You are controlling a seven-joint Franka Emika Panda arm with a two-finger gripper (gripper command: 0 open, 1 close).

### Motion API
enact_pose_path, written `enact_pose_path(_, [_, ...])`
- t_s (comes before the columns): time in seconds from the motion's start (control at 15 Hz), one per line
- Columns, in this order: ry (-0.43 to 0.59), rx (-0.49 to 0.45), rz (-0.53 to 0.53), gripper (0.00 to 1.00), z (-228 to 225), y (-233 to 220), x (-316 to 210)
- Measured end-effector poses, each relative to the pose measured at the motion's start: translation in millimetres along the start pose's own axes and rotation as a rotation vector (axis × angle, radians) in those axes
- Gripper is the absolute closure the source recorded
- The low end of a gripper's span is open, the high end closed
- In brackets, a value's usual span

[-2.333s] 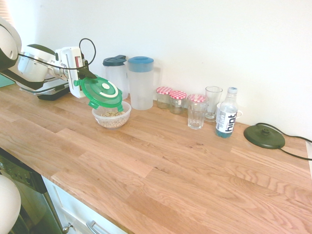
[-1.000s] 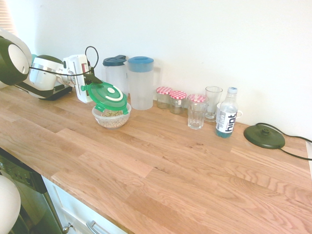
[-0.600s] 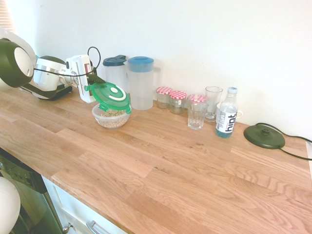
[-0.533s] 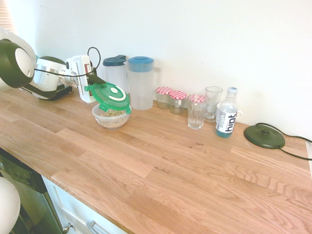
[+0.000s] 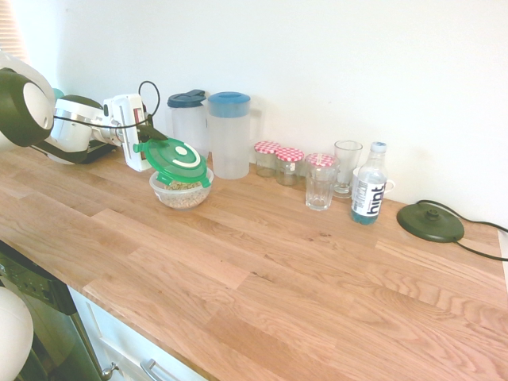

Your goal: Cover the lid of food container

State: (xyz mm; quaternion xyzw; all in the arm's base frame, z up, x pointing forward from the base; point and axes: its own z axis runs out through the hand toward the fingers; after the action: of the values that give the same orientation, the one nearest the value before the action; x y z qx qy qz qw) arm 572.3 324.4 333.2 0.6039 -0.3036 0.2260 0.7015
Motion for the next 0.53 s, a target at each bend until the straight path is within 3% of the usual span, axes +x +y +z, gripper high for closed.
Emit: enact_pose_path(0.53, [-0.008,0.015,-0.006,0.0,-4.2,2.0,0.2])
